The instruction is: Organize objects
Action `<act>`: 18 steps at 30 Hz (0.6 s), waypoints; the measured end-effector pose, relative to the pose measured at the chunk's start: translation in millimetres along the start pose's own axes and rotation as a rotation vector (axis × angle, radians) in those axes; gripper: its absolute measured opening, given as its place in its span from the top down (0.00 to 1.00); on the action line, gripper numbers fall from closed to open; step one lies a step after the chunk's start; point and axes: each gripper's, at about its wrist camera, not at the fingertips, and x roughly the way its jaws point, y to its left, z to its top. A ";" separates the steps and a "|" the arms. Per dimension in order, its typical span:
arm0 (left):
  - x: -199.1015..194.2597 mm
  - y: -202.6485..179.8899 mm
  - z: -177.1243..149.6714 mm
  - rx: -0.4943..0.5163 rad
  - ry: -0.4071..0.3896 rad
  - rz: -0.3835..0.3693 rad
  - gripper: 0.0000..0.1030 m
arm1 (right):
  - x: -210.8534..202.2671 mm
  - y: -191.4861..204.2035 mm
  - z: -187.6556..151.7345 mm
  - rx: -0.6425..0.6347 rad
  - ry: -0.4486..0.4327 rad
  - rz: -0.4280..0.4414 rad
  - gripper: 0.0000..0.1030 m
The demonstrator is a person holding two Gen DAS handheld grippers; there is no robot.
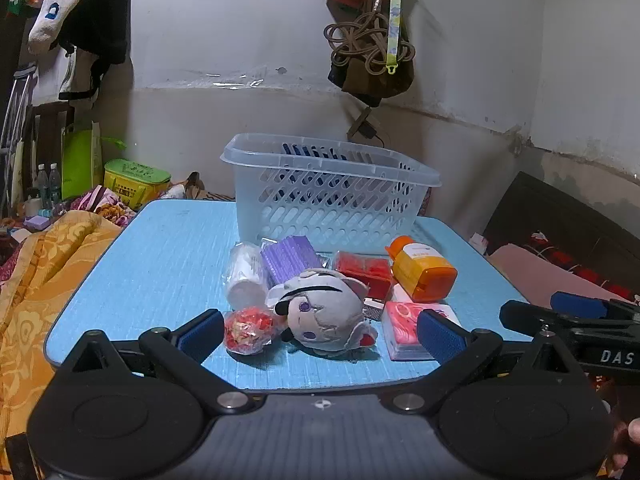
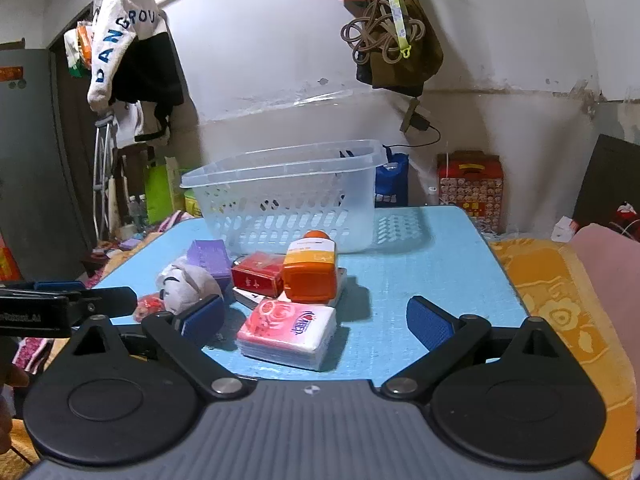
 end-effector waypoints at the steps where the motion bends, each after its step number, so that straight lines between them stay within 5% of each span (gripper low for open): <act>1: -0.1 0.3 -0.2 -0.002 0.000 -0.001 0.00 | -0.6 -0.5 -0.2 0.002 0.000 0.003 0.03; 18: -9.1 1.9 1.9 -0.008 -0.033 -0.004 0.00 | -1.3 -7.1 -3.8 0.027 0.012 0.002 0.00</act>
